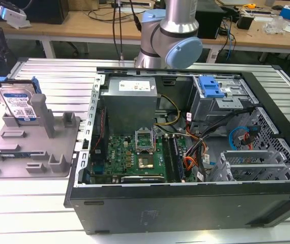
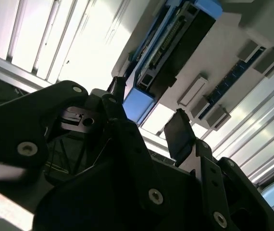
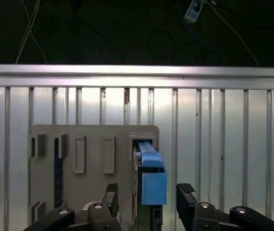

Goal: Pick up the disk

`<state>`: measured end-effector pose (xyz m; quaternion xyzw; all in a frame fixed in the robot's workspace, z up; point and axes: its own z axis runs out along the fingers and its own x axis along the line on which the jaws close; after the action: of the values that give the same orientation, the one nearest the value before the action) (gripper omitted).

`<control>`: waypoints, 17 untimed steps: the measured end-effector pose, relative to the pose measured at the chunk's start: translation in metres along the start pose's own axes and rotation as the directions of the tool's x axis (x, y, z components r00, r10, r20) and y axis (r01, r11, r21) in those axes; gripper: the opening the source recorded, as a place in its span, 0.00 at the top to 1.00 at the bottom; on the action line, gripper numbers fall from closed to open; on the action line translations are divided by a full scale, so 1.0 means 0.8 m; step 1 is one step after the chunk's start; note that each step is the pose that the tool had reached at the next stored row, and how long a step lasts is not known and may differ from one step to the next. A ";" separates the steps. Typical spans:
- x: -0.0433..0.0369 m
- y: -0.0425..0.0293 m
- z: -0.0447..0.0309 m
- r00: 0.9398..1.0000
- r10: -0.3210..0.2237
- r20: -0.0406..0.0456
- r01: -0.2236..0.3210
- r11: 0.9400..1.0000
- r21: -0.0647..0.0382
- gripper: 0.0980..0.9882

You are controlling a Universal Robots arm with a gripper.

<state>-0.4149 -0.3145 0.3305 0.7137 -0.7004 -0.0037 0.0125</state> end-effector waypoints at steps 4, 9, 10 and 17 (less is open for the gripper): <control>0.000 0.0012 0.0096 1.000 -0.019 -0.001 0.019 1.000 0.000 0.44; 0.000 0.0011 0.0158 1.000 -0.030 -0.001 0.030 1.000 0.000 0.44; 0.000 0.0011 0.0169 0.999 -0.032 -0.001 0.032 0.999 0.000 0.44; 0.000 0.0009 0.0243 0.999 -0.038 -0.001 0.038 0.999 0.000 0.44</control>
<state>-0.4160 -0.3144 0.3111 0.7269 -0.6866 -0.0035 0.0127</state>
